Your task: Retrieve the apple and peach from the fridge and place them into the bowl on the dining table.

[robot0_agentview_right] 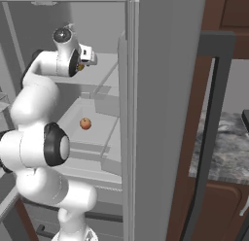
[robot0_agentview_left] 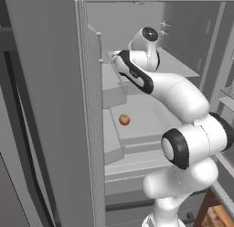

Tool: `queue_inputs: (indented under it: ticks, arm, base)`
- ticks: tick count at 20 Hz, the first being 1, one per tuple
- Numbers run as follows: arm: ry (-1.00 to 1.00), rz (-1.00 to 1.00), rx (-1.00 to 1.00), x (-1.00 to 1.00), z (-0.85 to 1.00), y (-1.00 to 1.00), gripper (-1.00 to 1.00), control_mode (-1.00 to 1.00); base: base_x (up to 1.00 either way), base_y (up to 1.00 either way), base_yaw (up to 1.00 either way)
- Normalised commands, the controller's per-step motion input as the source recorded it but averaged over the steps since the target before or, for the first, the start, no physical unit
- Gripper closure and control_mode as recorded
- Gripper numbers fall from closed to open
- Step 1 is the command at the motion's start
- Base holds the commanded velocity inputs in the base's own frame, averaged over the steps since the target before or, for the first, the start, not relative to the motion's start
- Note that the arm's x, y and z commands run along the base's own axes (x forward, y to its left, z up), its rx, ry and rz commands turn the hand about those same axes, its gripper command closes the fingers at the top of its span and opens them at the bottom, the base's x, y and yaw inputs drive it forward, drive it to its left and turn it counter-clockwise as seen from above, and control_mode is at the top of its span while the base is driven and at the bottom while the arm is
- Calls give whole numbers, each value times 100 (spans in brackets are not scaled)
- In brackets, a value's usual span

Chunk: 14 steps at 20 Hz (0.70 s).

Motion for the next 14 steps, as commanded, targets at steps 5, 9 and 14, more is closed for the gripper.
queue_inputs:
  ticks: [5, 9, 14]
  arm:
    - [0, 0, 0, 36, -20, 10, -100, -100]
    - [0, 0, 0, 25, -16, 8, -100, -100]
    - [0, 0, 0, 1, -25, 0, -100, -100]
  base:
    - [0, 0, 0]
    - [0, 0, 0]
    - [0, 0, 0]
